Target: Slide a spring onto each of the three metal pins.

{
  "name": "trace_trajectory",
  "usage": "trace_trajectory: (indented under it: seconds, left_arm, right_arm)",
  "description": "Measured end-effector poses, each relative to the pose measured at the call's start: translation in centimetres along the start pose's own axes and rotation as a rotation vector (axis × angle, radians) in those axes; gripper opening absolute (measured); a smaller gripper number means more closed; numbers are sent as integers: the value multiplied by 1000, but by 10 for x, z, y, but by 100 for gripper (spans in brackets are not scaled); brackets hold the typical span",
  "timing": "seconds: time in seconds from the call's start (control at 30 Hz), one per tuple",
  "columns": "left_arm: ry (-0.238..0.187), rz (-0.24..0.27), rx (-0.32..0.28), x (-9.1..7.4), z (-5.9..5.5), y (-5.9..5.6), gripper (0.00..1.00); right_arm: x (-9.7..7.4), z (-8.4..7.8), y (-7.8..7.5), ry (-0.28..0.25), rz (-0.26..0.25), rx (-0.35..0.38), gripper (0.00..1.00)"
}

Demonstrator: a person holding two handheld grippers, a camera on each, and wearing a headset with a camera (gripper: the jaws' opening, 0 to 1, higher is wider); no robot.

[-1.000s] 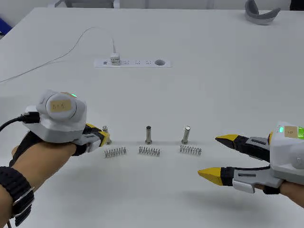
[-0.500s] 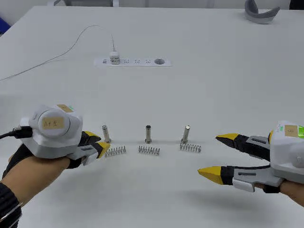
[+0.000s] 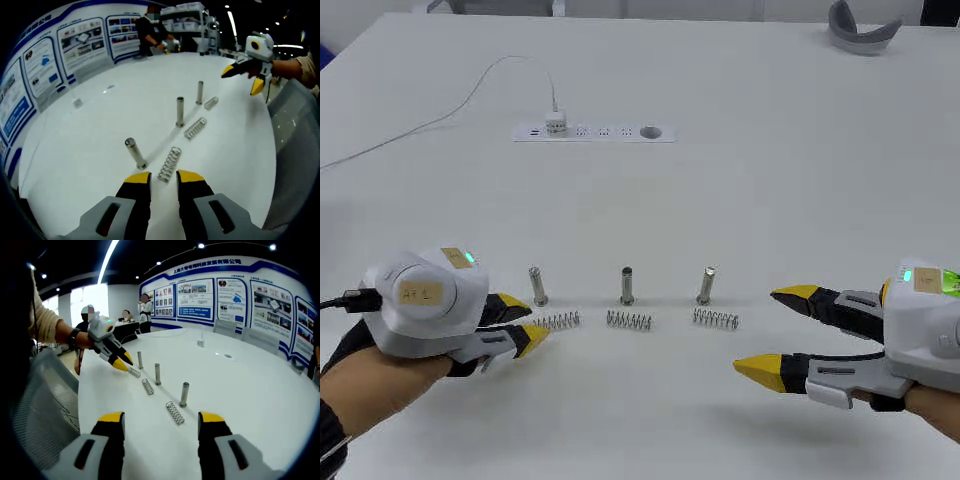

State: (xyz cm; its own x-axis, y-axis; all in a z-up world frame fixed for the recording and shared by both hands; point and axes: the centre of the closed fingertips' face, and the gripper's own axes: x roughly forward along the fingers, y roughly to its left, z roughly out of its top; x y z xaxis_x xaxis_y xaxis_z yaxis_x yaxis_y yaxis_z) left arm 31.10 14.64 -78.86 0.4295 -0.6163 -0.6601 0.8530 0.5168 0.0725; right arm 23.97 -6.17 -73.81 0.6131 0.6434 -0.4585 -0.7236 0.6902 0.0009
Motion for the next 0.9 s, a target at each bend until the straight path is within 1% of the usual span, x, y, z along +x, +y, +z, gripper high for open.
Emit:
trace_trajectory:
  seconds: [0.17,0.37,0.57,0.9]
  left_arm:
    - [-1,-16,19,5,1,-1,20]
    - [16,-32,33,9,-3,-3,19]
    - [27,-38,45,10,-5,-4,17]
    - [26,-39,65,10,-5,-5,14]
  right_arm:
    - [0,0,-1,3,0,-1,60]
    - [0,-1,-1,6,2,0,60]
    - [0,-2,-1,6,3,5,60]
    - [0,-2,-1,8,2,7,60]
